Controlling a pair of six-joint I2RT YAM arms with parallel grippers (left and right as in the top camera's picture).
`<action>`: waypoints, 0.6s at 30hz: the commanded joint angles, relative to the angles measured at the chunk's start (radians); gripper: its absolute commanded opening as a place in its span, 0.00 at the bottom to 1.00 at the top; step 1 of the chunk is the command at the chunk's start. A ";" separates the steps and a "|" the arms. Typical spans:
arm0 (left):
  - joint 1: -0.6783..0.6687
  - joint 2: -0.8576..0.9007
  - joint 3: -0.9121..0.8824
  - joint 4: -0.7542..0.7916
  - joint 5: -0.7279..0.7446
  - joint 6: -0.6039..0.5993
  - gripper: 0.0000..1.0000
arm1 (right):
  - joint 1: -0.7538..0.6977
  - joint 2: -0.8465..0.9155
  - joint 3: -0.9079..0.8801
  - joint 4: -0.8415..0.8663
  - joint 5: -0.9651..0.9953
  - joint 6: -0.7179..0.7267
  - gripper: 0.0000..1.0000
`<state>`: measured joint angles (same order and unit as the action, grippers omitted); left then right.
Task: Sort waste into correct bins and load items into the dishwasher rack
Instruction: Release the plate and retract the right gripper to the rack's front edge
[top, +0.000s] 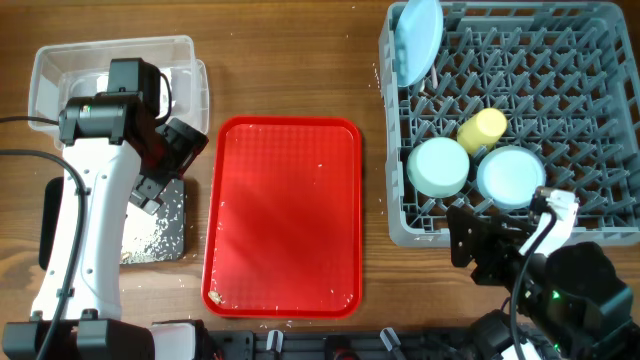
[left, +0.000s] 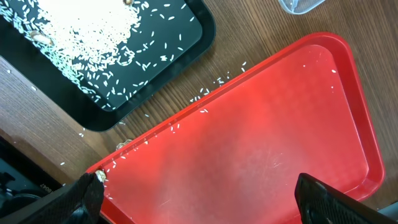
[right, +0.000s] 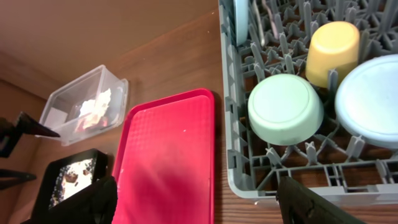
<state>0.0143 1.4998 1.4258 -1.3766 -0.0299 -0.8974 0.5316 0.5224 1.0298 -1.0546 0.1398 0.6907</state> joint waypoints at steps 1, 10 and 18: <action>0.005 -0.008 0.001 -0.001 -0.016 -0.008 1.00 | 0.005 -0.011 -0.010 0.002 -0.068 0.020 0.85; 0.005 -0.008 0.001 -0.001 -0.016 -0.008 1.00 | 0.005 -0.009 -0.010 -0.120 -0.159 0.020 1.00; 0.005 -0.008 0.001 -0.001 -0.016 -0.008 1.00 | 0.005 -0.009 -0.010 -0.137 -0.153 -0.068 1.00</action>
<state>0.0143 1.4998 1.4258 -1.3769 -0.0299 -0.8970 0.5316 0.5220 1.0286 -1.1915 -0.0010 0.6876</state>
